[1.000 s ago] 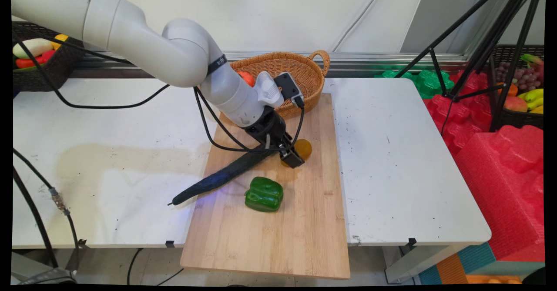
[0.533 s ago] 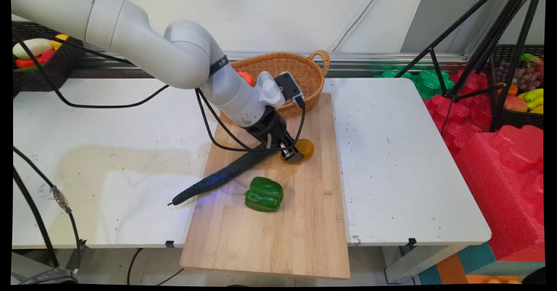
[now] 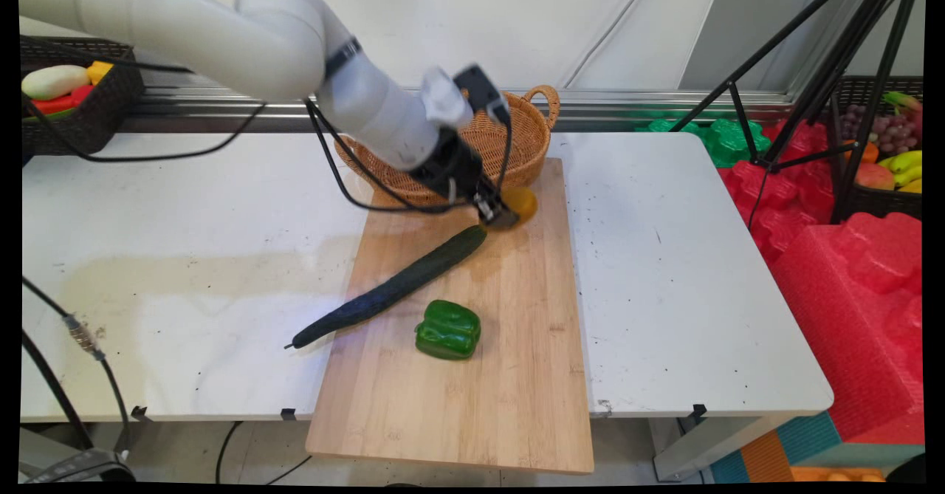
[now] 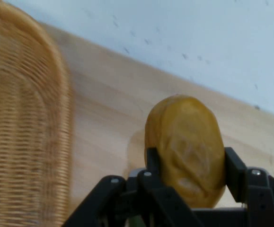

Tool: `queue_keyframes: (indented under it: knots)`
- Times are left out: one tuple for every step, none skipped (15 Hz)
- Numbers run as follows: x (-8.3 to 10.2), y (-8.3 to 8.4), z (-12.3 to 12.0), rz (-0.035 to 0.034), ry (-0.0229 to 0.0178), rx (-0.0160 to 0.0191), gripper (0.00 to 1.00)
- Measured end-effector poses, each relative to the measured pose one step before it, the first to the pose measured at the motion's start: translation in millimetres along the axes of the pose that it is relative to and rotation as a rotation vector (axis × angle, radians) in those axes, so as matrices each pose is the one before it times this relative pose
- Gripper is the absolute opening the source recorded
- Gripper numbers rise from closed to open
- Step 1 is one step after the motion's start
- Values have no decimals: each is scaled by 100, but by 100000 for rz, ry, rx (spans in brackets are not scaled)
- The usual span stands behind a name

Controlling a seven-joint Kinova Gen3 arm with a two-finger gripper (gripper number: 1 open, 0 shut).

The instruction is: Place the picked object in the vegetable basket

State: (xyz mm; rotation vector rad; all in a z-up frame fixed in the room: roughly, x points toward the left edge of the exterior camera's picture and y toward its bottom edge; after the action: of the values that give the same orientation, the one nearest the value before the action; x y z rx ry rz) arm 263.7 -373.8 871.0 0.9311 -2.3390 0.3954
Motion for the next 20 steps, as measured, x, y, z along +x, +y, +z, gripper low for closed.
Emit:
queue_keyframes:
  knots:
    - [506, -563, -1026, -522, 1917, 1310, 0]
    - [521, -755, -1151, -593, 1980, 1791, 0]
    - [405, -821, -999, -654, 1519, 1946, 0]
    - [229, -742, -703, -680, 924, 1701, 0]
    - [192, -799, -518, -629, 700, 1807, 0]
    - [148, -1101, -431, -911, 473, 2348, 0]
    - [93, -812, -115, -717, 147, 1680, 0]
    - [-2, -981, 121, -758, -217, 2031, 0]
    - [-58, -965, 291, -565, -523, 2031, 0]
    - [-59, -732, 433, -276, -644, 1481, 0]
    - [-92, -765, 657, 9, -977, 1442, 0]
    - [-171, -677, 796, 28, -1233, 1051, 0]
    - [-139, -478, 800, 128, -1187, 519, 0]
    - [-143, -273, 553, 142, -920, 189, 0]
    - [-217, -370, 830, 184, -1398, 172, 0]
    - [-291, -351, 978, 191, -1672, -84, 0]
    - [-289, -282, 959, 186, -1655, -256, 0]
    - [-230, -199, 758, 134, -1299, -291, 0]
    - [-254, -196, 823, 14, -1416, -418, 0]
    - [-203, -171, 736, 22, -1223, -370, 0]
